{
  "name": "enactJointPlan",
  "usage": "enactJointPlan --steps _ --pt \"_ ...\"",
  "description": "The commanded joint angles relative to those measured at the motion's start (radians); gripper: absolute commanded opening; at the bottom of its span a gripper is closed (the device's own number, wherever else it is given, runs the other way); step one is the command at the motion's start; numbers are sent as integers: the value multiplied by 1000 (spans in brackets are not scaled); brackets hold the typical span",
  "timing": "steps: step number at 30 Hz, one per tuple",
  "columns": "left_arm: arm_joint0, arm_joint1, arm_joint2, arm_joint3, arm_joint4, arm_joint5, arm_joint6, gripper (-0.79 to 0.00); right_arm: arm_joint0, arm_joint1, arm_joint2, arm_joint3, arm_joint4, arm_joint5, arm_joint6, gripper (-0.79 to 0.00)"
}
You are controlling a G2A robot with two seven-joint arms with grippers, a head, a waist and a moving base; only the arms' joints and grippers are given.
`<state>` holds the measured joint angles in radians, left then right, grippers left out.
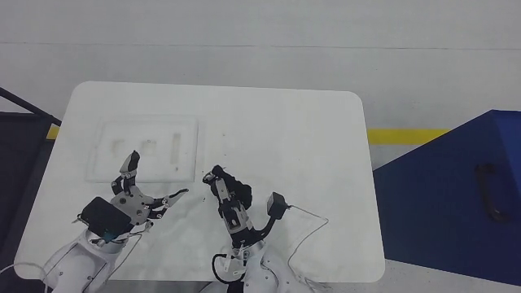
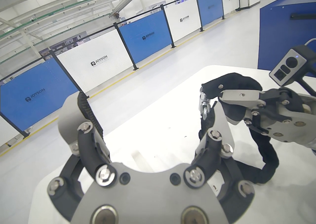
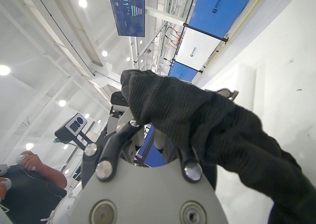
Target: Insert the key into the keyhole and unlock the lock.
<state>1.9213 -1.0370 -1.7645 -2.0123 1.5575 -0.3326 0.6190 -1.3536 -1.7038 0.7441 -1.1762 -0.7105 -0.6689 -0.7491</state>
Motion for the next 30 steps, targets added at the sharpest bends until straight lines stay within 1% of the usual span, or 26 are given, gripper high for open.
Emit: enactJointPlan --steps 1,3,5,8,10,12,15,18,19,20,22,24,26,27,28,29,30 --pt "-6 0 3 -3 0 -6 -17 0 -2 1 0 -6 -3 -4 -3 -785" --pt "-12 -1 16 3 -56 -59 -46 0 -5 2 1 -14 -5 -3 -5 -785" --pt "-32 1 29 30 -140 -161 -83 0 -8 4 2 -24 -6 -5 -9 -785" --pt "-94 3 52 111 -279 -275 -166 0 -11 6 4 -39 -8 -2 -13 -785" --pt "-139 4 72 153 -339 -326 -224 0 -14 7 5 -49 -14 2 -18 -785" --pt "-173 3 97 186 -360 -348 -263 0 -17 8 6 -57 -12 4 -18 -785" --pt "-214 1 137 216 -337 -351 -296 0 -21 10 8 -66 -12 9 -17 -785" --pt "-233 0 173 216 -258 -343 -286 -28 -24 12 8 -71 -9 13 -16 -785" --pt "-238 0 183 217 -230 -340 -278 -25 -25 13 7 -71 -7 15 -13 -785" --pt "-245 0 190 214 -186 -328 -275 0 -26 13 7 -71 -2 17 -11 -785" --pt "-250 0 211 211 -107 -304 -236 -9 -26 13 6 -73 7 20 -4 -785" --pt "-255 0 225 221 -75 -302 -204 -102 -25 14 6 -76 9 25 -3 -785" --pt "-263 0 235 226 -52 -299 -190 -160 -26 14 5 -79 13 28 0 -785" --pt "-267 1 239 228 -39 -296 -185 -206 -26 14 4 -80 15 30 2 -785" --pt "-270 1 242 230 -25 -289 -183 -317 -26 14 4 -82 16 31 2 -785" --pt "-273 0 246 232 -15 -276 -179 -397 -27 15 4 -83 18 32 2 -785" --pt "-274 0 251 234 -8 -269 -174 -422 -27 15 3 -84 19 34 2 -785"
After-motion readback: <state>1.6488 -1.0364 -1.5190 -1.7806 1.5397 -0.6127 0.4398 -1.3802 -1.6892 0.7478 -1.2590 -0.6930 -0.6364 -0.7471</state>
